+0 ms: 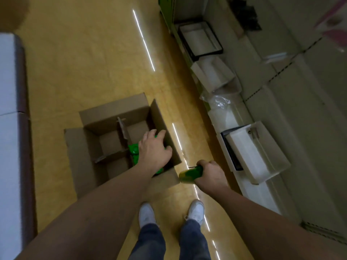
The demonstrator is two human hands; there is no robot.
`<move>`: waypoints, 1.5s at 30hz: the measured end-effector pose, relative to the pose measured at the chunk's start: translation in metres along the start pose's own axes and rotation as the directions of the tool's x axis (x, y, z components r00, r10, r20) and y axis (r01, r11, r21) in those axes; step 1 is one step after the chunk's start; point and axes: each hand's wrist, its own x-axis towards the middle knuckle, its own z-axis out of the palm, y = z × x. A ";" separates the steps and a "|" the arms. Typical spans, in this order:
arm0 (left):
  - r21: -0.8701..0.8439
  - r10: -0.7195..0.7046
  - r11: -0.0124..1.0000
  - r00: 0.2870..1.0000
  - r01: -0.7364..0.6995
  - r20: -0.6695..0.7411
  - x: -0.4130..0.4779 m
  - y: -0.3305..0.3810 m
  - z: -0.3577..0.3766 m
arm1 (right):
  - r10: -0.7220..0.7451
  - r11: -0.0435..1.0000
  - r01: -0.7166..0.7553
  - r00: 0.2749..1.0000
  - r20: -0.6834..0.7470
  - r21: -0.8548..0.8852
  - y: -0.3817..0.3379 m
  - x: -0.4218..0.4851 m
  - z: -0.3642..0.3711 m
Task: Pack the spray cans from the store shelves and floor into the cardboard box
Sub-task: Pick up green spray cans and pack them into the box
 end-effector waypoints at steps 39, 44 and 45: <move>-0.180 -0.438 0.883 0.899 0.434 0.023 0.039 -0.153 0.147 | -0.334 0.822 0.414 0.907 0.258 -0.391 -0.052 0.189 0.161; -0.182 -0.450 0.877 0.893 0.444 0.011 0.051 -0.170 0.171 | -0.344 0.805 0.437 0.895 0.284 -0.402 -0.057 0.200 0.184; -0.182 -0.453 0.876 0.892 0.446 0.005 0.054 -0.172 0.175 | -0.338 0.808 0.431 0.898 0.282 -0.402 -0.056 0.201 0.188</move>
